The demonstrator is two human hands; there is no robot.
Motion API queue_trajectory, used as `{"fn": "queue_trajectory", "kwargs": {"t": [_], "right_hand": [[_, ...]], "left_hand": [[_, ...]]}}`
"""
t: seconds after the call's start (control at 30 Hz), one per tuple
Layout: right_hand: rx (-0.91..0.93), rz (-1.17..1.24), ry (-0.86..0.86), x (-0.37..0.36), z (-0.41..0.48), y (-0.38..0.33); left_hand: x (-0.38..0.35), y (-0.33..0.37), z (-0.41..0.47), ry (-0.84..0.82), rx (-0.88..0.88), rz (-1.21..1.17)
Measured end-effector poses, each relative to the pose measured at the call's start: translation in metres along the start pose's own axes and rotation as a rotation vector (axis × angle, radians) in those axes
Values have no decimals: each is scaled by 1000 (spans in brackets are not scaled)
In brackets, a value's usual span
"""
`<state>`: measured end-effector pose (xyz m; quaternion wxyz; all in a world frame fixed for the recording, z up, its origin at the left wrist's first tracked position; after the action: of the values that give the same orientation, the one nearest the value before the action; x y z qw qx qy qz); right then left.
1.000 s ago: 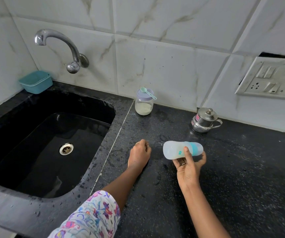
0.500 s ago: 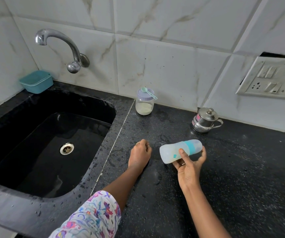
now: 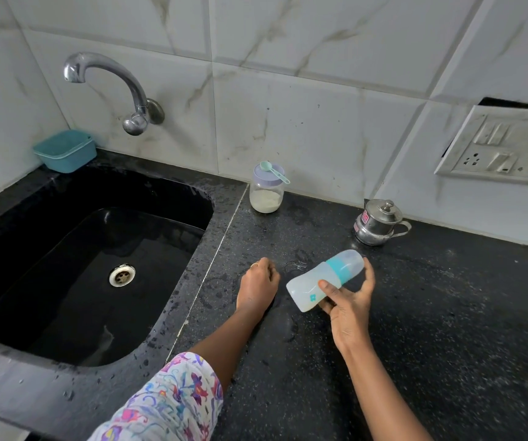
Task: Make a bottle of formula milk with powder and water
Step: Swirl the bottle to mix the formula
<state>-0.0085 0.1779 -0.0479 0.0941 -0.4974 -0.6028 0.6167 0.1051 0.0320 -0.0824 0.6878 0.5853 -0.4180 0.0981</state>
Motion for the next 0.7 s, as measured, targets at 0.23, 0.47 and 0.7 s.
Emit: {"fn": "queue_trajectory", "kwargs": {"t": [0.23, 0.47, 0.7], "right_hand": [[-19, -19, -3, 2, 1, 2], [-25, 17, 22, 1, 2, 6], [-27, 40, 41, 4, 3, 7]], "left_hand": [[1, 1, 0, 3, -5, 1], [1, 1, -1, 5, -8, 4], [1, 1, 0, -4, 3, -4]]}}
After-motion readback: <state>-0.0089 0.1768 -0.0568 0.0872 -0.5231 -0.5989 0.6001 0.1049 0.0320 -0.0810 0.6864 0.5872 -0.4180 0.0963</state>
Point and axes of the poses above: each hand's wrist, its own z-axis towards the middle knuckle, its own x-axis out of the back of the hand, y = z × x, the point moved 7 cm from there along z, towards the middle knuckle, and after that the axes turned 2 degrees about -y, right-handed, at the moved point
